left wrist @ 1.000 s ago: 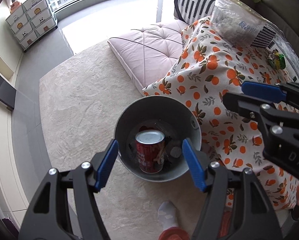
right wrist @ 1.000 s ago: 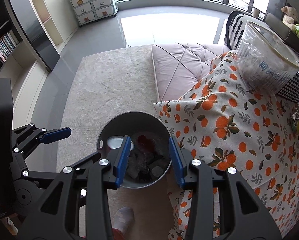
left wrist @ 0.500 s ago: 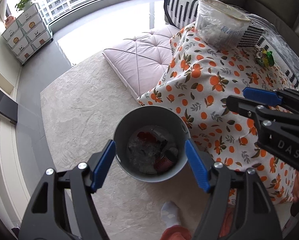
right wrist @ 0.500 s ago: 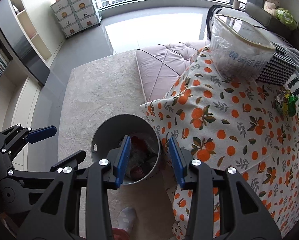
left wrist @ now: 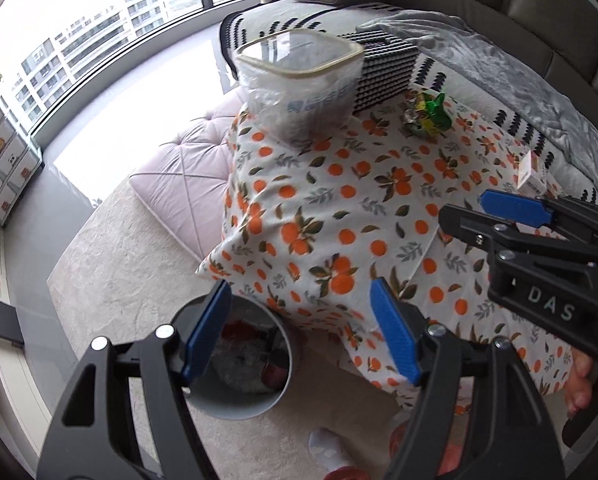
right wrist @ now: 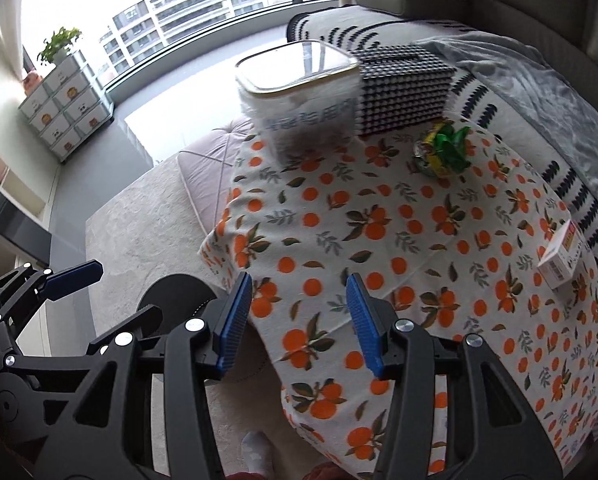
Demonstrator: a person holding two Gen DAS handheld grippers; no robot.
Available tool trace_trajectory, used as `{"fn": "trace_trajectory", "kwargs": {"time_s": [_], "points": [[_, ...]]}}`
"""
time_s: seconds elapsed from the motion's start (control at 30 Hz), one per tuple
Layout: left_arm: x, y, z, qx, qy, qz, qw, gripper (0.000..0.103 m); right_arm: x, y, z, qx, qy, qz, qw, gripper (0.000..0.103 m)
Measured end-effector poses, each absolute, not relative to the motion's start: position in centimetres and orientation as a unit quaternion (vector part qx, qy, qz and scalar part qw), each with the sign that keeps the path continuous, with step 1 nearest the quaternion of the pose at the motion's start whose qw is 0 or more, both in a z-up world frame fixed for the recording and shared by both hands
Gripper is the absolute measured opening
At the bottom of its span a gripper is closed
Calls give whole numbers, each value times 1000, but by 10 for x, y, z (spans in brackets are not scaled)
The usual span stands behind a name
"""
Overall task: Collect trash
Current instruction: 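Move both tools back to the table and grasp the white medicine box with the right tool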
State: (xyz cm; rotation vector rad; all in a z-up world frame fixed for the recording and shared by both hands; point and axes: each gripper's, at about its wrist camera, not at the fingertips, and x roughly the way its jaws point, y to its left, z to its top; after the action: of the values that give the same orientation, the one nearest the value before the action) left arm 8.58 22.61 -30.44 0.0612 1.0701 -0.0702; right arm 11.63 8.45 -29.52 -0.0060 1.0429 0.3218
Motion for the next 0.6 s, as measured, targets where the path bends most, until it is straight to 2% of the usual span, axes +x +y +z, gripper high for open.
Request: {"fn": "trace_trajectory", "kwargs": {"time_s": [0.6], "points": [[197, 27, -308, 86, 490, -152, 854, 72, 190, -128, -290, 59, 479, 1, 876, 48]]}}
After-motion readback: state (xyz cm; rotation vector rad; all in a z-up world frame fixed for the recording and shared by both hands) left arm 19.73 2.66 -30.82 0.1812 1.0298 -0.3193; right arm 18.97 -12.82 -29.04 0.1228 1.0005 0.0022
